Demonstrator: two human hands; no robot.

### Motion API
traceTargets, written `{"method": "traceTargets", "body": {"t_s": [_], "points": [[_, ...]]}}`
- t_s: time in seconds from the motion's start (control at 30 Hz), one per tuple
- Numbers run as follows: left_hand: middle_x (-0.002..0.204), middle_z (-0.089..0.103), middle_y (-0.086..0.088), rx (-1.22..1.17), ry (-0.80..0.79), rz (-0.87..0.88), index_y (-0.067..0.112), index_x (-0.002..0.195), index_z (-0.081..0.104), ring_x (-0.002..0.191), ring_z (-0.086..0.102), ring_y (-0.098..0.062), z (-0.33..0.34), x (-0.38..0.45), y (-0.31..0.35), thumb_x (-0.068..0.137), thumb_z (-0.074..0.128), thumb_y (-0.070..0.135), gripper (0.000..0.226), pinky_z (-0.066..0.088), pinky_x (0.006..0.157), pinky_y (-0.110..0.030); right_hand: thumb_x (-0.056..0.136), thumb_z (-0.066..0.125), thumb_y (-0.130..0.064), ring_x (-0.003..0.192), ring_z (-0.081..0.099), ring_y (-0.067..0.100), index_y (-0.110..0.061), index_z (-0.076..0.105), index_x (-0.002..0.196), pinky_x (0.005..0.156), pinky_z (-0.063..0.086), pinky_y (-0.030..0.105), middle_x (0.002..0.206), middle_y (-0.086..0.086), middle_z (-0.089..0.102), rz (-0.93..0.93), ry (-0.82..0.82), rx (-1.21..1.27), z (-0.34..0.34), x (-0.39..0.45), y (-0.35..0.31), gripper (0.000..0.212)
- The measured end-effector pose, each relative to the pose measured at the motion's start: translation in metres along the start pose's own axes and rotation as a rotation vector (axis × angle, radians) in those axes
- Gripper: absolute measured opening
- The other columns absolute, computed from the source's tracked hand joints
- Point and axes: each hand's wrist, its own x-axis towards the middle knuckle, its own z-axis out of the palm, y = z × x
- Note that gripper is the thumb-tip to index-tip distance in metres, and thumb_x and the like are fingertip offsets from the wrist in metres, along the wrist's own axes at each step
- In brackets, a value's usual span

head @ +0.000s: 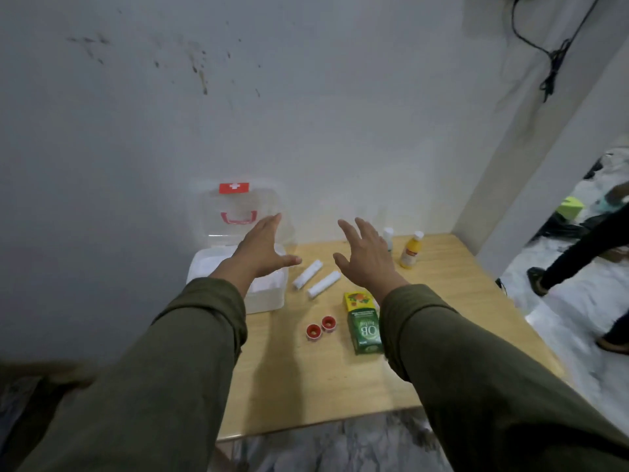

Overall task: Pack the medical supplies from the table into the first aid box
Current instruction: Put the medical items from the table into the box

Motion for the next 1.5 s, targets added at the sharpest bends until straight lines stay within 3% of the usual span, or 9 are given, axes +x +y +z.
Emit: {"method": "traceTargets", "body": {"t_s": [0.47,0.77,1.0,1.27,1.4,1.5], "points": [[0.158,0.019,-0.004,0.053,-0.203,0.179,0.017,0.15,0.016,0.145,0.018,-0.022,0.065,0.051,0.06,0.07,0.077,0.047,0.105,0.022,0.117,-0.038,0.084,0.061,-0.037,0.142,0.022,0.027,-0.025,0.026,0.144,0.11,0.031,0.047,0.152,0.014,0.026,0.3,0.02,0.082,0.01,-0.037,0.081,0.071],[0.158,0.016,-0.006,0.093,-0.413,0.119,0.017,0.15,0.013,0.145,0.018,-0.023,0.141,0.031,0.044,0.068,0.081,0.034,0.108,0.019,0.117,-0.035,0.073,0.07,-0.054,0.142,0.02,0.024,-0.024,0.018,0.147,0.11,0.028,0.048,0.152,0.008,0.028,0.294,-0.164,0.155,0.057,-0.063,0.104,0.095],[0.158,0.016,-0.004,0.152,-0.458,0.09,0.016,0.15,0.015,0.146,0.015,-0.021,0.179,0.026,0.037,0.073,0.078,0.03,0.101,0.02,0.115,-0.034,0.064,0.066,-0.071,0.147,0.005,0.025,-0.016,0.016,0.148,0.116,0.012,0.054,0.155,0.004,0.022,0.239,-0.316,0.15,0.098,-0.095,0.111,0.112],[0.141,0.049,-0.008,0.169,-0.432,0.076,0.02,0.14,0.037,0.127,0.045,-0.028,0.18,0.03,0.041,0.069,0.08,0.03,0.084,0.039,0.094,-0.033,0.062,0.062,-0.076,0.147,-0.003,0.025,-0.019,0.031,0.143,0.115,0.0,0.056,0.153,0.002,0.024,0.175,-0.294,0.117,0.107,-0.097,0.105,0.104],[0.141,0.048,-0.005,0.135,-0.407,0.005,0.021,0.141,0.036,0.127,0.044,-0.027,0.18,0.029,0.037,0.068,0.081,0.03,0.086,0.037,0.094,-0.033,0.064,0.063,-0.069,0.145,0.007,0.028,-0.009,0.042,0.131,0.116,0.008,0.053,0.141,0.009,0.037,0.164,-0.252,0.075,0.105,-0.094,0.098,0.093],[0.141,0.047,-0.002,0.107,-0.387,-0.01,0.02,0.14,0.036,0.128,0.044,-0.025,0.172,0.029,0.032,0.073,0.078,0.03,0.08,0.036,0.096,-0.032,0.06,0.053,-0.064,0.131,0.029,0.031,-0.003,0.048,0.118,0.105,0.027,0.045,0.124,0.013,0.047,0.182,-0.13,0.102,0.1,-0.093,0.095,0.085]]}}
